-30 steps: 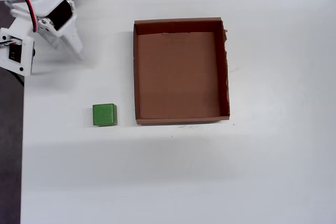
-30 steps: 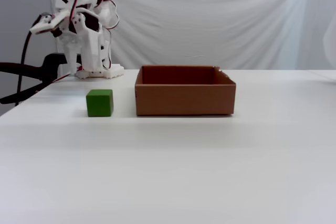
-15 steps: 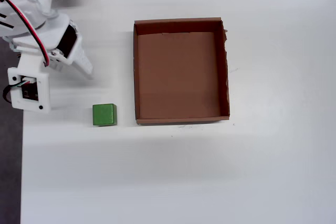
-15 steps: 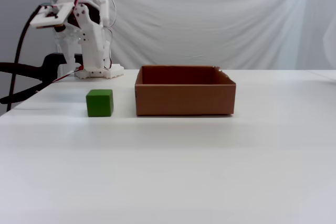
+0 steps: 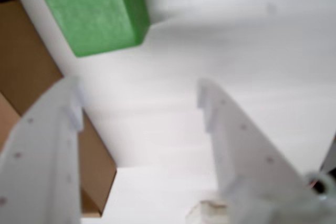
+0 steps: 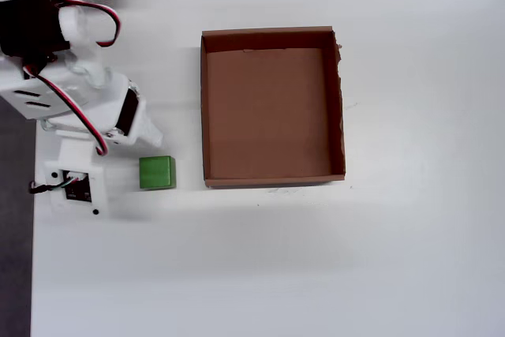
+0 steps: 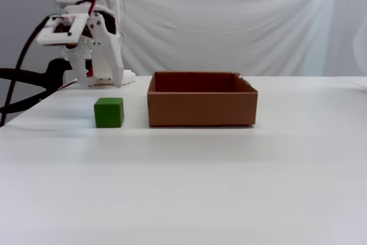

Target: Grasp a green cube and put it in a box.

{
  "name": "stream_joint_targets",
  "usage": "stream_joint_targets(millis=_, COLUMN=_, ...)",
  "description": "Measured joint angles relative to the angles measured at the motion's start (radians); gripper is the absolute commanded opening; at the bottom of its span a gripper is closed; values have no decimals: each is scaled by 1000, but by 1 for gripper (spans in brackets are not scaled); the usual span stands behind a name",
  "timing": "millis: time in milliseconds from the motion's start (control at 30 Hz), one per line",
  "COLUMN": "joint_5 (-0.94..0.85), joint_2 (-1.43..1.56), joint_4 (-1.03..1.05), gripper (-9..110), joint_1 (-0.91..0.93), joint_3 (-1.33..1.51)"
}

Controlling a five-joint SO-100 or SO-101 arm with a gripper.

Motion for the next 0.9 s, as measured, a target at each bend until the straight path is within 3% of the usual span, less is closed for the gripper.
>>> stream_joint_targets(millis=900, joint_5=-34, joint_2=-196, joint_4=-25, gripper=27, joint_1=-64, joint_3=-141)
